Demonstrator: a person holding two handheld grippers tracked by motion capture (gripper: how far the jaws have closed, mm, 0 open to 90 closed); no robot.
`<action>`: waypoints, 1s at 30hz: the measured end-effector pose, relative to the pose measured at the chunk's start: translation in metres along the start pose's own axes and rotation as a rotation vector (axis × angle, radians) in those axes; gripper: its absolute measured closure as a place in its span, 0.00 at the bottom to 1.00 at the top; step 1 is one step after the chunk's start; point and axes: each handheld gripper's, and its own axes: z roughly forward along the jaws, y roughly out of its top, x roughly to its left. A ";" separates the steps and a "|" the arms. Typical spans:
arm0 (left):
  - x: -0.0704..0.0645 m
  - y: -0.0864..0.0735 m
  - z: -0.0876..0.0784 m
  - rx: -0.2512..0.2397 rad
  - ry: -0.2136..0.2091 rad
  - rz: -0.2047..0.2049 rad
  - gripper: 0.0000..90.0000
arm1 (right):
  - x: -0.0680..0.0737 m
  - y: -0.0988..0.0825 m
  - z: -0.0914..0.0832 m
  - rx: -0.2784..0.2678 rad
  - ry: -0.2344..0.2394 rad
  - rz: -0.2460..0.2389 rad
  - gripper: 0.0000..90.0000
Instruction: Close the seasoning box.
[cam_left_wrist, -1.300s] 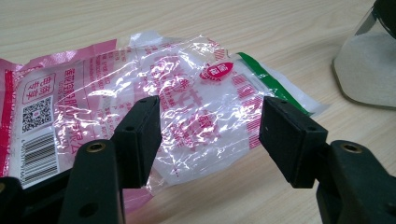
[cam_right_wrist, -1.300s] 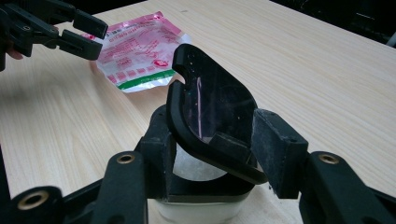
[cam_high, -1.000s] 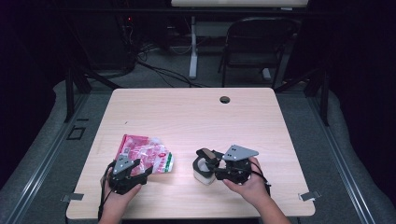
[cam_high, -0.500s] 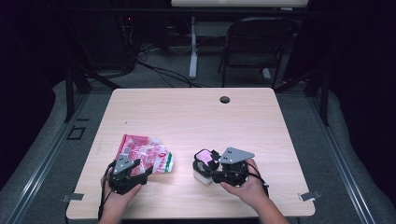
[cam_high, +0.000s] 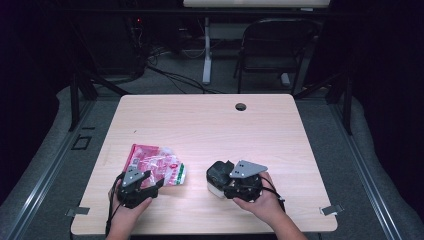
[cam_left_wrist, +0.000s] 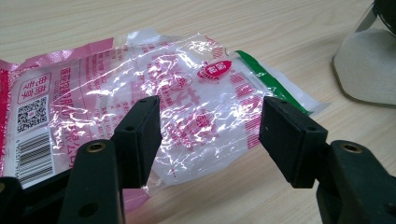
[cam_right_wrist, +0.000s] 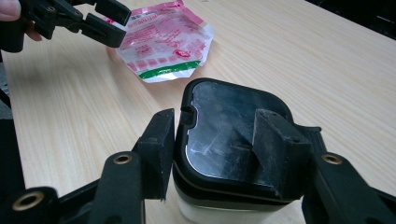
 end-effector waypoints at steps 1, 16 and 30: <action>0.000 0.000 0.000 -0.001 0.000 0.000 0.43 | 0.000 0.000 0.000 0.002 0.001 0.000 0.55; 0.000 0.000 0.000 -0.001 0.001 0.000 0.43 | 0.002 -0.001 0.004 -0.008 0.020 0.017 0.51; 0.000 0.000 0.000 0.000 0.001 0.001 0.43 | 0.000 -0.001 0.002 -0.017 0.021 0.034 0.50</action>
